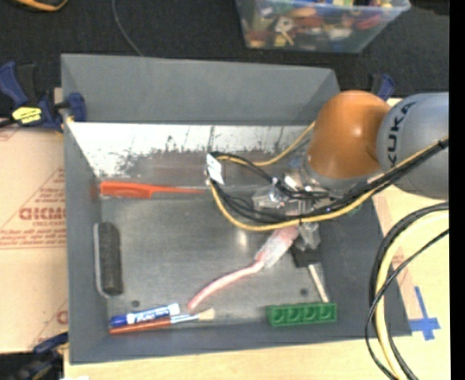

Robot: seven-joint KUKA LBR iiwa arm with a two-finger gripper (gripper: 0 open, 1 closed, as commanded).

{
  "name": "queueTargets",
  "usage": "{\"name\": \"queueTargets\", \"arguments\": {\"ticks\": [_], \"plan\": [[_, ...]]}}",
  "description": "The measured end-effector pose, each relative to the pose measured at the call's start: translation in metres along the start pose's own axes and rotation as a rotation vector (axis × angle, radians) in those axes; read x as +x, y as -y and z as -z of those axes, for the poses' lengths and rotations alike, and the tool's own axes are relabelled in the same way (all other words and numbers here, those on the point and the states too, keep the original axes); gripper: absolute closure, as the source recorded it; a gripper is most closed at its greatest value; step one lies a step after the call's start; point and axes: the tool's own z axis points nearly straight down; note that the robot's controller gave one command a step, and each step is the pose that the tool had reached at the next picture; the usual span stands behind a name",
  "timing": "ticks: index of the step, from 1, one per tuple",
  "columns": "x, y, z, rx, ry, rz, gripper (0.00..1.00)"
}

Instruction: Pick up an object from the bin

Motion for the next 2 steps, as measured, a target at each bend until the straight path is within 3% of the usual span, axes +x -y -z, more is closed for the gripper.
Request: {"name": "queueTargets", "arguments": {"ticks": [1, 2], "plan": [[0.0135, 0.0107, 0.0000, 0.002, -0.001, 0.011, 1.00], [0.0135, 0.0107, 0.0001, 0.002, 0.000, 0.010, 1.00]]}}
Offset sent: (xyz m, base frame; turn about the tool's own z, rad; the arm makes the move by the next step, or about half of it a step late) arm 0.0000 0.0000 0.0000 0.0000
